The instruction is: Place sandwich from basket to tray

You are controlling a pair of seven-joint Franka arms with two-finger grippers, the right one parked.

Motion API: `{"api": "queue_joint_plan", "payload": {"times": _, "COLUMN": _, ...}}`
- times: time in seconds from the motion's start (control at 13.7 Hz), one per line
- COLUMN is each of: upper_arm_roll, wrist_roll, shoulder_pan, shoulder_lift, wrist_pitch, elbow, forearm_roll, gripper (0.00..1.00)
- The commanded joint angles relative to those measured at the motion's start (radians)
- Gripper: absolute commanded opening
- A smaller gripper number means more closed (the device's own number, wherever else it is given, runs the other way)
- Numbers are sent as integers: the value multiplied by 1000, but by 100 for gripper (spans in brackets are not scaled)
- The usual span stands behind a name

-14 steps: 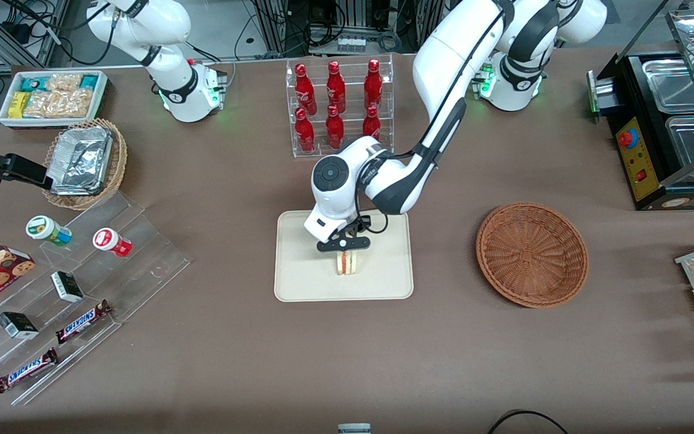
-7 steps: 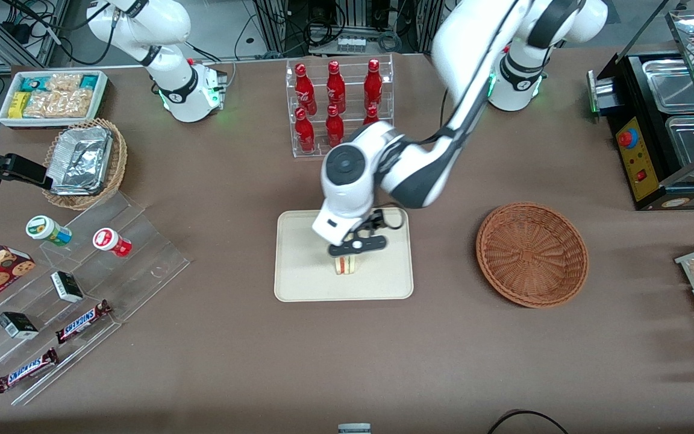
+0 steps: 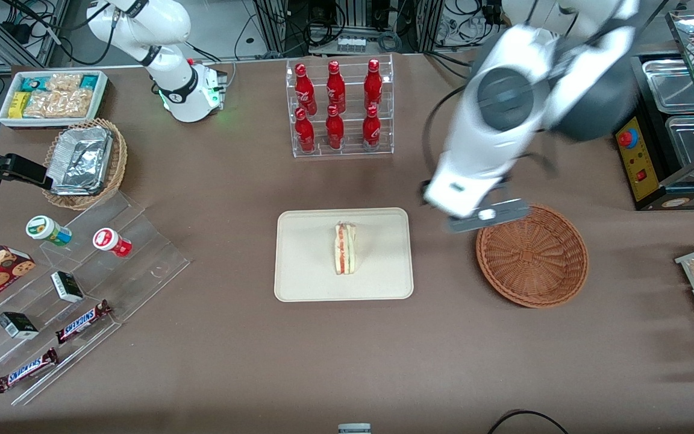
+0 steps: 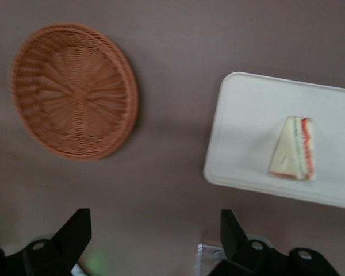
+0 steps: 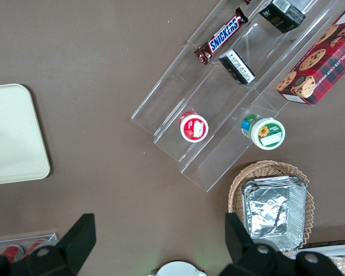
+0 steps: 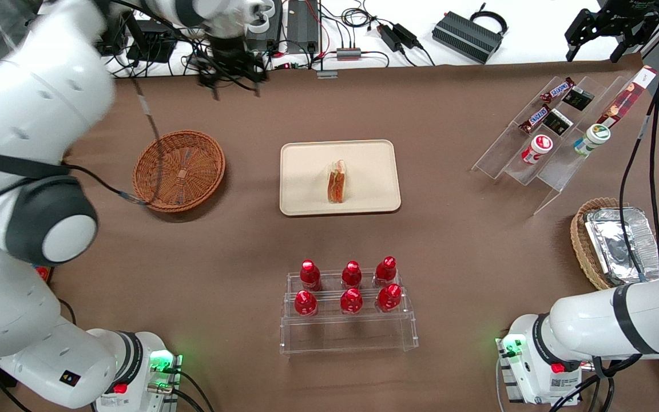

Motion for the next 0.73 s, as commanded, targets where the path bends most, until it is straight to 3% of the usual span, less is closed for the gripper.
{"api": "queue_joint_plan", "payload": {"times": 0.0, "upper_arm_roll": -11, "wrist_roll": 165, "shoulder_pan": 106, "shoulder_lift": -157, "wrist_pitch": -13, "elbow": -144, "forearm_roll": 8, "gripper": 99}}
{"api": "queue_joint_plan", "payload": {"times": 0.36, "upper_arm_roll": -11, "wrist_roll": 532, "shoulder_pan": 306, "shoulder_lift": -328, "wrist_pitch": -41, "elbow": -299, "forearm_roll": 7, "gripper": 99}}
{"api": "queue_joint_plan", "payload": {"times": 0.66, "upper_arm_roll": -10, "wrist_roll": 621, "shoulder_pan": 375, "shoulder_lift": -357, "wrist_pitch": -68, "elbow": -299, "forearm_roll": 8, "gripper": 99}}
